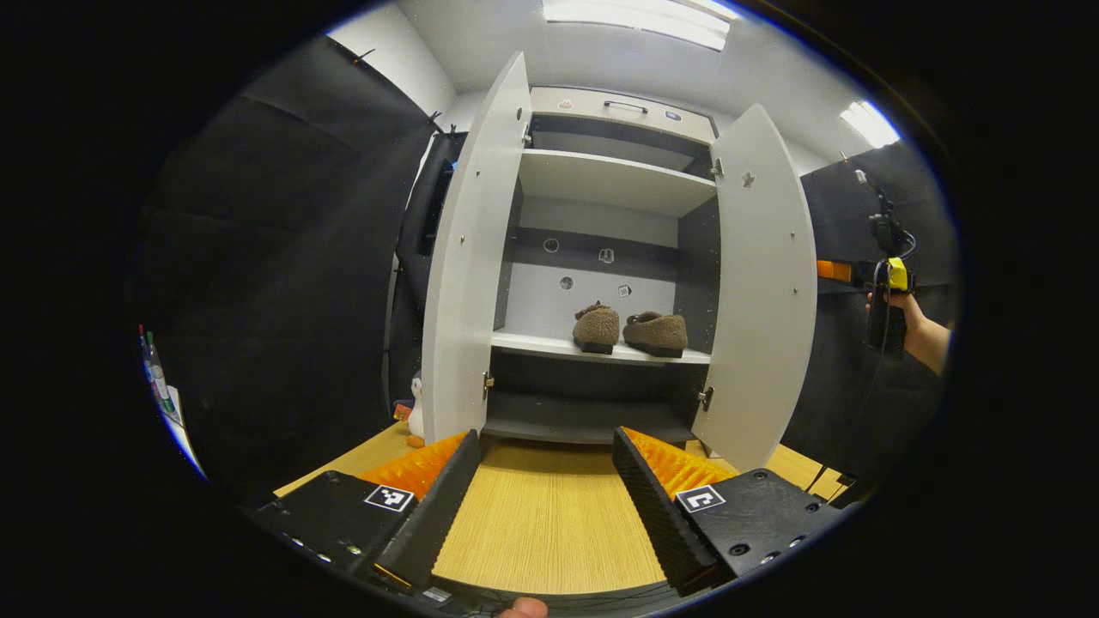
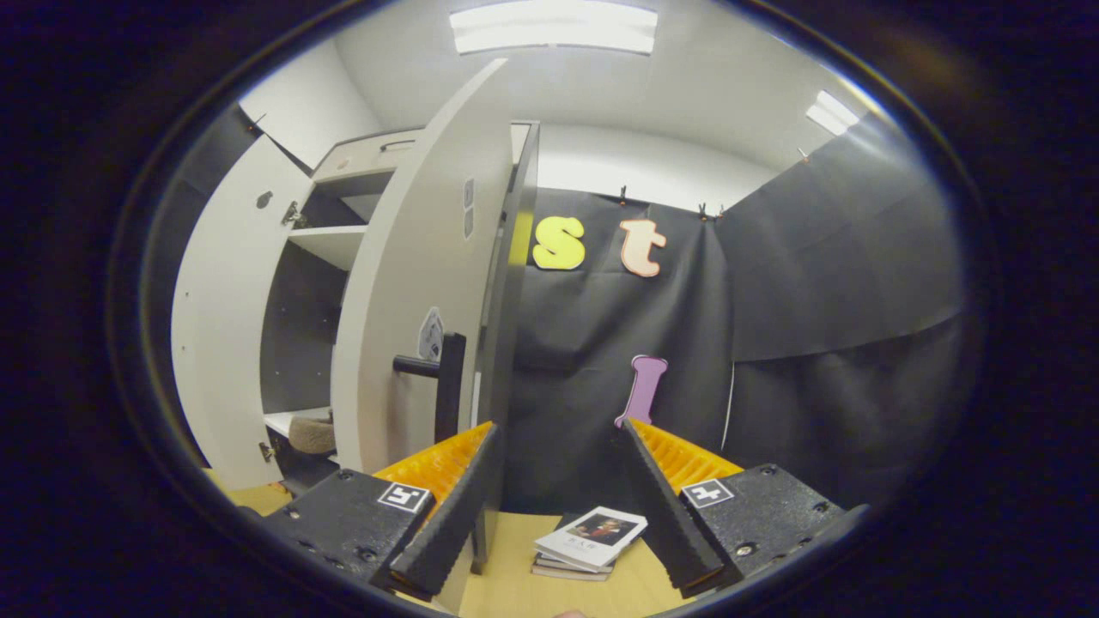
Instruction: Grab one shoe with the right hand and put it into the shoe cabinet, grab the other shoe with the left hand and put it into the shoe cabinet; then close the right door with the right hand and the left door with the left hand.
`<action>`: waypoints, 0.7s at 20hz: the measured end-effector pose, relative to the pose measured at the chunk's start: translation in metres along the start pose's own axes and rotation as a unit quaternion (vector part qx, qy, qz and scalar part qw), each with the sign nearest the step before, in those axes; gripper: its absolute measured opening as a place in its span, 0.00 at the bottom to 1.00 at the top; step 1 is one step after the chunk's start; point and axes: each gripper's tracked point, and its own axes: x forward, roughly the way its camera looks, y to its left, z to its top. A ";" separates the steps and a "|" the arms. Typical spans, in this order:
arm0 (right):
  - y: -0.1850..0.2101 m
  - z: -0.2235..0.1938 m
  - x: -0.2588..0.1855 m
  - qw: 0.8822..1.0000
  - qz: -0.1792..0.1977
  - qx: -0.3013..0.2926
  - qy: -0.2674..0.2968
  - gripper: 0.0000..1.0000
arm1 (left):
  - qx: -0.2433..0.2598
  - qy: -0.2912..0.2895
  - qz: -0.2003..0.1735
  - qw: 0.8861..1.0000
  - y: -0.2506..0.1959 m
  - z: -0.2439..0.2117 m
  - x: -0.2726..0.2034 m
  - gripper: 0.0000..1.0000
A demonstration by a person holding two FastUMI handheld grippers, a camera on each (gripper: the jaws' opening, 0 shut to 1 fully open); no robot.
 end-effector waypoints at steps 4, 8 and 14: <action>0.036 0.002 -0.005 0.999 0.029 0.027 -0.004 0.92 | 0.007 0.002 0.007 1.000 0.008 -0.001 -0.001 0.95; 0.079 0.006 -0.004 0.997 0.063 0.029 -0.016 0.92 | 0.019 0.004 0.015 1.000 0.016 -0.002 -0.006 0.95; 0.149 0.002 0.021 0.992 0.110 0.055 -0.014 0.93 | 0.012 0.008 0.033 0.999 0.029 -0.002 -0.013 0.95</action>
